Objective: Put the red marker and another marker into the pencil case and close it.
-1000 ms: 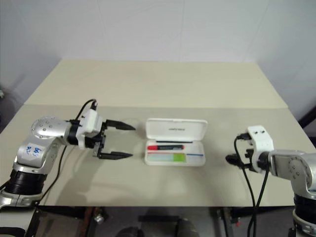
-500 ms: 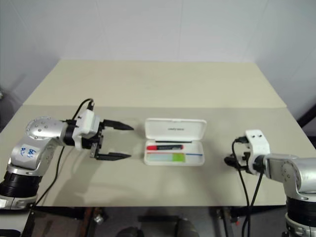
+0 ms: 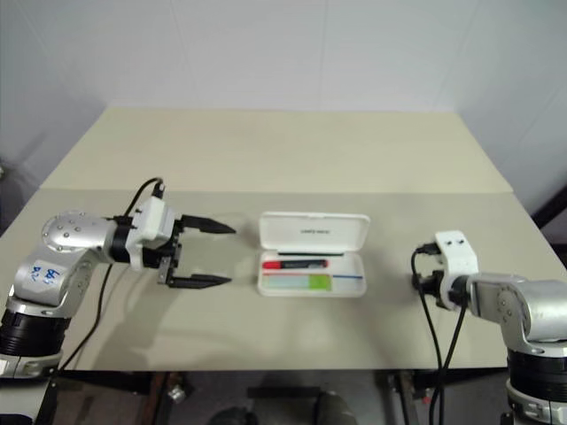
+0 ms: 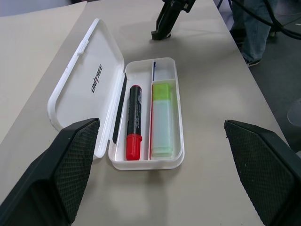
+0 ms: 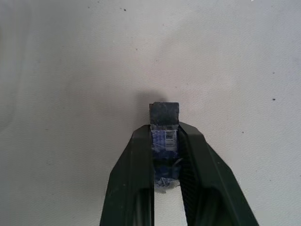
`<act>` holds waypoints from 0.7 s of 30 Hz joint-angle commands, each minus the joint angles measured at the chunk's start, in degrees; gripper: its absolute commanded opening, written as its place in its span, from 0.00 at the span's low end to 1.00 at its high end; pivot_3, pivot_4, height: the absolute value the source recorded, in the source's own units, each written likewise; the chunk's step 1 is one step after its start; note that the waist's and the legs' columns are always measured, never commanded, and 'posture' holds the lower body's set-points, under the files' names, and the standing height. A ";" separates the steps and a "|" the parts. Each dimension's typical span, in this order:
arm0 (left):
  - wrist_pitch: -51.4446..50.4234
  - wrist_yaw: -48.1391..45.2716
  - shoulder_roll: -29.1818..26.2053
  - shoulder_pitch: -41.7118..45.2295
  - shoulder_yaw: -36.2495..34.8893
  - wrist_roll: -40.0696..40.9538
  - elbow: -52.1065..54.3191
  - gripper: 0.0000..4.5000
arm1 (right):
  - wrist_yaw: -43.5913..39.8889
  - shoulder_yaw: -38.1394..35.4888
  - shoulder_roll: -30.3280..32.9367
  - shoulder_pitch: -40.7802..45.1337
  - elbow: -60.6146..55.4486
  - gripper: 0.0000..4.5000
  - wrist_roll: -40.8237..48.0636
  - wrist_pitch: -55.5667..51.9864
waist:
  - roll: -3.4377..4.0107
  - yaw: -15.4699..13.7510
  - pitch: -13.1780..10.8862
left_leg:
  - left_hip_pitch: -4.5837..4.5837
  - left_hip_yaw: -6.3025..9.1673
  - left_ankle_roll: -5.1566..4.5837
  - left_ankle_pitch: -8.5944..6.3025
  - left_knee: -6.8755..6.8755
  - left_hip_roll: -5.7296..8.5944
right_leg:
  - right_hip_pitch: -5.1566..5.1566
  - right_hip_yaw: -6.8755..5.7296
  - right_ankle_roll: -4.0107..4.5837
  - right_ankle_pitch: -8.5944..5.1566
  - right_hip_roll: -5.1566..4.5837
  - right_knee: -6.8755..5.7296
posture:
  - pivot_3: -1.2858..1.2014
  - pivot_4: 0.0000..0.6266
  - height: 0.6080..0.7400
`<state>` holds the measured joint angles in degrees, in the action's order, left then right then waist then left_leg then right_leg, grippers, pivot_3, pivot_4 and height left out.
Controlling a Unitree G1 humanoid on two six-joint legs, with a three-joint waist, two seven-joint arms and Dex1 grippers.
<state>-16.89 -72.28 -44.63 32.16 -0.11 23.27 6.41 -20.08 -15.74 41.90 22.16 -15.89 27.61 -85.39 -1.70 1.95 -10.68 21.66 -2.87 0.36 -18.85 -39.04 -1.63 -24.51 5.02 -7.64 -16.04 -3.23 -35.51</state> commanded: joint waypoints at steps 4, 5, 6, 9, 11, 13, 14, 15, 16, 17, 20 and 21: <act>0.94 -0.05 -0.90 0.45 -1.41 0.91 1.30 1.00 | -12.12 5.78 6.62 0.87 1.19 0.08 -1.58 20.06 | 0.05 0.19 -0.03 | -0.01 -0.08 0.00 0.00 0.00 0.04 | -0.02 0.04 -0.02 0.01 0.00 0.00 | 0.52 0.24 1.00; 1.02 -0.12 -0.91 0.50 -1.37 0.88 1.17 1.00 | -14.60 6.89 7.98 0.63 1.44 0.08 -1.80 22.86 | 0.05 0.17 -0.03 | -0.01 -0.08 0.00 0.00 0.00 0.04 | -0.02 0.03 -0.02 0.01 0.01 0.00 | 0.52 0.24 1.00; 1.16 -0.21 -0.91 0.49 -1.30 0.83 1.04 1.00 | -17.29 7.46 9.02 0.69 2.02 0.08 -1.77 25.94 | 0.05 0.09 -0.03 | -0.01 -0.06 0.00 0.00 0.02 0.02 | -0.01 0.01 -0.02 0.01 0.03 0.03 | 0.52 0.24 1.00; 2.01 -0.80 -1.11 0.23 -0.93 0.36 0.54 1.00 | -26.44 10.18 12.46 2.45 5.01 0.08 -2.60 35.45 | 0.05 0.06 -0.03 | 0.00 -0.07 -0.01 -0.01 0.06 0.01 | -0.01 0.00 -0.02 0.01 0.05 0.11 | 0.52 0.24 1.00; 2.20 -0.85 -1.11 0.08 -1.00 0.37 0.36 1.00 | -33.68 12.88 14.31 3.62 5.87 0.08 -3.19 42.10 | 0.05 0.03 -0.03 | 0.00 -0.11 -0.02 -0.02 0.05 0.00 | -0.01 0.02 -0.02 0.01 0.04 0.12 | 0.52 0.24 1.00; 2.32 -0.83 -1.09 -0.16 -1.05 0.40 0.36 1.00 | -40.71 15.34 15.45 4.85 6.31 0.08 -3.47 47.83 | 0.05 0.00 -0.03 | 0.00 -0.10 -0.02 -0.03 0.05 -0.01 | -0.01 0.01 -0.02 0.01 0.05 0.12 | 0.52 0.24 1.00; 2.44 -0.80 -1.10 -0.35 -1.04 0.35 0.43 1.00 | -44.27 16.75 15.77 5.66 6.58 0.08 -3.78 50.79 | 0.05 0.02 -0.03 | 0.00 -0.10 -0.02 -0.03 0.05 -0.02 | -0.01 0.00 -0.02 0.01 0.05 0.11 | 0.52 0.24 1.00; 2.54 -0.81 -1.11 -0.45 -1.02 0.32 0.42 1.00 | -46.59 17.68 15.88 6.24 7.00 0.08 -4.14 52.84 | 0.05 0.02 -0.03 | 0.00 -0.10 -0.02 -0.03 0.05 -0.02 | -0.01 0.00 -0.02 0.01 0.05 0.11 | 0.52 0.24 1.00; 2.61 -0.72 -1.13 -0.68 -1.03 0.27 0.60 1.00 | -49.28 18.91 15.71 7.35 7.62 0.08 -4.24 54.34 | 0.05 0.03 -0.03 | 0.00 -0.10 -0.02 -0.03 0.04 -0.03 | -0.01 0.00 -0.02 0.01 0.06 0.10 | 0.52 0.24 1.00; 2.70 -0.68 -1.15 -0.79 -1.03 0.23 0.63 1.00 | -50.88 19.69 15.48 8.19 8.25 0.08 -4.37 55.17 | 0.06 0.01 -0.04 | -0.01 -0.10 -0.02 -0.03 0.04 -0.04 | -0.01 0.00 -0.02 0.01 0.06 0.10 | 0.52 0.24 1.00; 2.94 -0.56 -1.32 -1.57 -1.06 0.16 1.21 1.00 | -54.77 23.10 14.70 10.93 11.26 0.08 -7.11 59.26 | 0.05 -0.10 -0.04 | -0.01 -0.10 -0.02 -0.03 0.02 -0.04 | -0.02 0.00 -0.02 0.01 0.03 0.08 | 0.52 0.24 1.00; 2.99 -0.51 -1.36 -1.82 -1.07 0.15 1.41 1.00 | -55.77 24.07 14.47 11.65 12.20 0.08 -8.03 60.54 | 0.05 -0.13 -0.04 | -0.01 -0.10 -0.02 -0.03 0.01 -0.04 | -0.02 0.00 -0.01 0.01 0.01 0.08 | 0.52 0.24 1.00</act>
<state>-14.82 -72.93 -45.11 30.53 -0.04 23.21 6.14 -73.82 7.73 56.29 32.67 -4.25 20.88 -27.50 -1.65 1.82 -10.71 21.65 -2.98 0.34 -18.88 -39.05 -1.67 -24.52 5.02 -7.65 -16.03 -3.22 -35.43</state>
